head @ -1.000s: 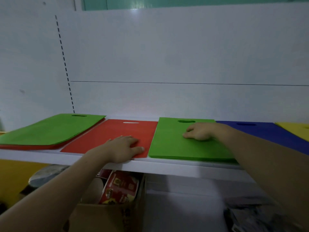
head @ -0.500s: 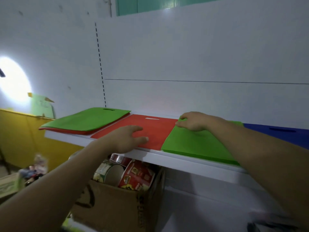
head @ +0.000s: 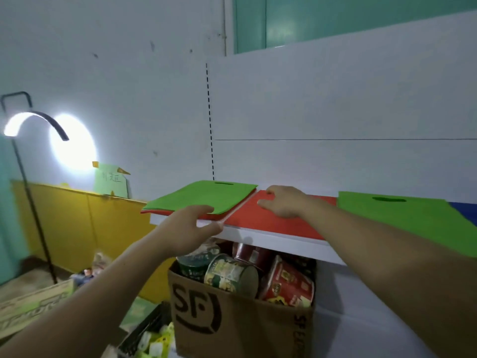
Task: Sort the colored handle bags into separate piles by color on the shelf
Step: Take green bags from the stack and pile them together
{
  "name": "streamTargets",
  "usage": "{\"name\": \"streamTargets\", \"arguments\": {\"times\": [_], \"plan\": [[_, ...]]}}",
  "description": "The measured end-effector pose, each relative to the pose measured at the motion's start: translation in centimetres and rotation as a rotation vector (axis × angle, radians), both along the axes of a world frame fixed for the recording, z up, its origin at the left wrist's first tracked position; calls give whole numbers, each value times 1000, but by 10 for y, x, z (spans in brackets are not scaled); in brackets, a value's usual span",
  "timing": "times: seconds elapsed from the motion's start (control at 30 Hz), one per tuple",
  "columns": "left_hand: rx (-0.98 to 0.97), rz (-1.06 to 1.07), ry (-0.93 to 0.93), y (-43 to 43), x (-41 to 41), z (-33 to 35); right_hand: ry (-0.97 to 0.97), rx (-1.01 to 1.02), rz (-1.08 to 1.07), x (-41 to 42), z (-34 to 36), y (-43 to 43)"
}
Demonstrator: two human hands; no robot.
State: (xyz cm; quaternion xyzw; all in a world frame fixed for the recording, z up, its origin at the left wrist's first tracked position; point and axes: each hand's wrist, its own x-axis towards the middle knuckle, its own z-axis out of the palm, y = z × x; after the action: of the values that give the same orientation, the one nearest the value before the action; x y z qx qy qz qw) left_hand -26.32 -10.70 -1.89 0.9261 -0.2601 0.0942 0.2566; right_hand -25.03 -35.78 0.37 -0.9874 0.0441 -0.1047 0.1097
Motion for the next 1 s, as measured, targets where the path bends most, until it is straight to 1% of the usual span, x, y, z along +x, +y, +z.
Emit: {"name": "streamTargets", "arguments": {"times": [0.13, 0.23, 0.43, 0.63, 0.77, 0.9, 1.0], "plan": [[-1, 19, -32, 61, 24, -3, -35, 46, -14, 22, -13, 54], [-13, 26, -26, 96, 42, -7, -21, 91, -37, 40, -21, 84], [-34, 15, -10, 131, 83, -13, 7, 75, -81, 76, -24, 111], [-52, 36, -6, 131, 136, -17, 115, 8, -145, 127, -19, 103], [-74, 17, 20, 118, 180, -8, 145, -38, -189, 166, -12, 87], [-48, 9, 84, 106, 225, -5, 158, -47, -265, 200, -14, 71], [-51, -25, 151, 104, 251, -8, 173, -60, -362, 217, -18, 64]]}}
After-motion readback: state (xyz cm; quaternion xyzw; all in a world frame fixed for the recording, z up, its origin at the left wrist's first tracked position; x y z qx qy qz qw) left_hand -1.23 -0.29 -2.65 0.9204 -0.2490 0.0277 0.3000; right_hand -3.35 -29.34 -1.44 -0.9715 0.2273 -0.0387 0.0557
